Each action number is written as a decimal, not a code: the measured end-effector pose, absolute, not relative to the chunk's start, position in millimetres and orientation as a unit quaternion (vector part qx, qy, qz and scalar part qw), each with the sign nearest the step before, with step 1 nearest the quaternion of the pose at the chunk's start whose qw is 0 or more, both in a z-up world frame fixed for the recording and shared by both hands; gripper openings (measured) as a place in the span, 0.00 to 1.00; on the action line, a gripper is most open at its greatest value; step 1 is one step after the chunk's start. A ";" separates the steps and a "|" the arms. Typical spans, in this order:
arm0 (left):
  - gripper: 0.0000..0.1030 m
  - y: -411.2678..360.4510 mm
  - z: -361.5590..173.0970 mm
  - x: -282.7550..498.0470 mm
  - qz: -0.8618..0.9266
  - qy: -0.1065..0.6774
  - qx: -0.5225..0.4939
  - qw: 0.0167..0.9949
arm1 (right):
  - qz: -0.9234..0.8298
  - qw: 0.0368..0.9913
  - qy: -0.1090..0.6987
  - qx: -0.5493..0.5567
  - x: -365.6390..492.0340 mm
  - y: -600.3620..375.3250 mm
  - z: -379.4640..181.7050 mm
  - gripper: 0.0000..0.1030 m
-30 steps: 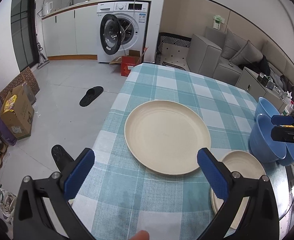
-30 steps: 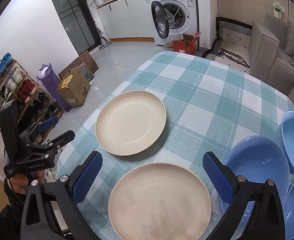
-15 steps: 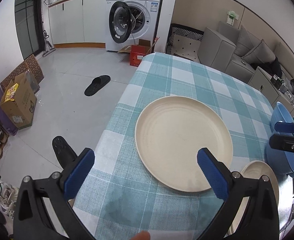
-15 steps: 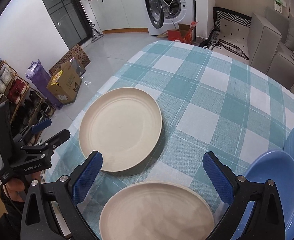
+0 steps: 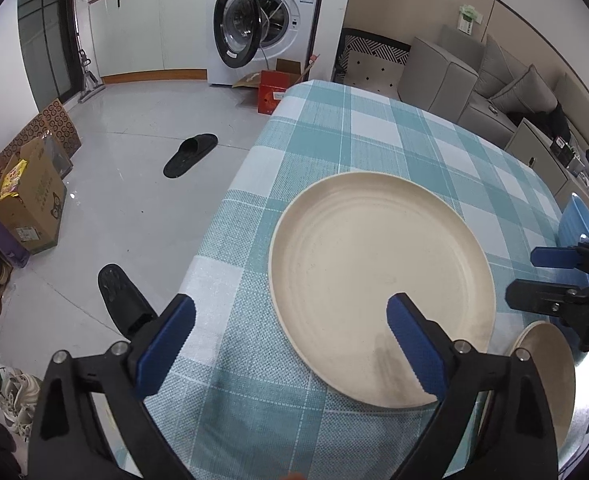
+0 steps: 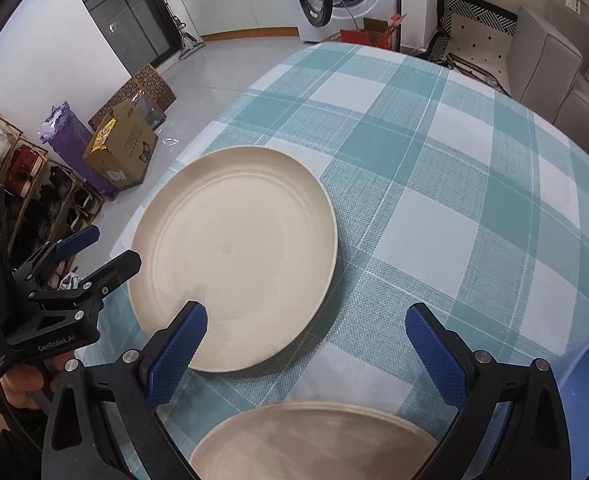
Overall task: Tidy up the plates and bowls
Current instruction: 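Close the left tool on a cream plate rim while the right tool grips another plate, then lift the cream plate with the left tool while the right tool lifts its plate, then lower the held plates onto the stacked cream plates with both tools, then open both tools to release the plates, then move both tools toward the light-blue bowls on the table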
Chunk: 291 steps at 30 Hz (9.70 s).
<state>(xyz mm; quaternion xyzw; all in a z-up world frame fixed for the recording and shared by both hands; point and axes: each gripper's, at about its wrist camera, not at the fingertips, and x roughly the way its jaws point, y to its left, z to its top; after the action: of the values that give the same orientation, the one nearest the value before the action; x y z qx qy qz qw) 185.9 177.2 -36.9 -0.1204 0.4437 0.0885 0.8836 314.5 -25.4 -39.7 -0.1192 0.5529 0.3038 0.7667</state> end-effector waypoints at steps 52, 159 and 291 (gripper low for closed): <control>0.20 166.2 -49.7 181.7 0.076 0.454 -0.090 0.883 | 0.296 0.772 0.536 -0.172 310.9 -6.9 -74.8 0.19; 0.20 0.8 -7.4 83.4 -0.039 0.422 0.000 0.906 | 0.244 0.813 0.518 -0.109 153.4 -209.7 -21.8 0.19; 1.00 -116.7 134.4 201.3 -0.168 0.338 0.040 0.925 | 0.125 0.929 0.347 -0.020 190.7 -407.1 191.4 0.99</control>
<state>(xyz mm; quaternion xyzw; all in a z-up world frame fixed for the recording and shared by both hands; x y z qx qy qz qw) 201.3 -116.7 134.4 0.0400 0.3376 -0.1678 0.9253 190.7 -407.1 191.4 -0.0201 0.3471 0.1251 0.9292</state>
